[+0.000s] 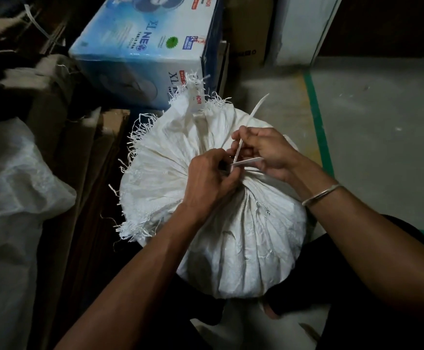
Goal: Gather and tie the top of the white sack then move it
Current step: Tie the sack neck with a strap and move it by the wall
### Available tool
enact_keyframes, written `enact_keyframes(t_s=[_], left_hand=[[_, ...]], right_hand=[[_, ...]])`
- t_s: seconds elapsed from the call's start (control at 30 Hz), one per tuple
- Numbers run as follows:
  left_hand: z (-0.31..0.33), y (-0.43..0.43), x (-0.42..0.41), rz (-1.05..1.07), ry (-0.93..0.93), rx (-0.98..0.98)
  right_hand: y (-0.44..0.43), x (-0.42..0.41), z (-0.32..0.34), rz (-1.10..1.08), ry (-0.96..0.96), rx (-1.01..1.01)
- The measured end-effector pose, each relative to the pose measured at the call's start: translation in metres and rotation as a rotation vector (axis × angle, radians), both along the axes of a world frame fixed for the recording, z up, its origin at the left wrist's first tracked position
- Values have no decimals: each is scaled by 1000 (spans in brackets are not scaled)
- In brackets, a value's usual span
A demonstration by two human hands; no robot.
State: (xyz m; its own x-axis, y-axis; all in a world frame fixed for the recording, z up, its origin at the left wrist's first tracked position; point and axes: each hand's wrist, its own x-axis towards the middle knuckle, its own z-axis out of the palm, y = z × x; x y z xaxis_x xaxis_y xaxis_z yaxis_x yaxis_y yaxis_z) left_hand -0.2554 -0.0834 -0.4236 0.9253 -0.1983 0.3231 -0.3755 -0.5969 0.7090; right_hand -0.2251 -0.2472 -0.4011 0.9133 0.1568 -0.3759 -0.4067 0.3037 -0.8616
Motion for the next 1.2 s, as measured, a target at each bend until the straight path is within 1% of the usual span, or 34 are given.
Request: enact_keyframes(t_s=[0.07, 0.17, 0.33, 0.9, 1.07, 1.2], left_hand=[[1, -1, -2, 6, -23, 24], [0, 0, -1, -4, -7, 61], [1, 0, -3, -54, -2, 82], [-2, 3, -8, -110, -6, 148], [-2, 2, -8, -103, -2, 143], [-4, 8, -10, -115, 16, 124]], right_hand=[[3, 1, -1, -28, 23, 10], [6, 1, -4, -90, 62, 32], [7, 12, -8, -165, 172, 55], [4, 30, -22, -359, 256, -11], [0, 31, -22, -360, 238, -14], [-8, 25, -16, -217, 153, -13]])
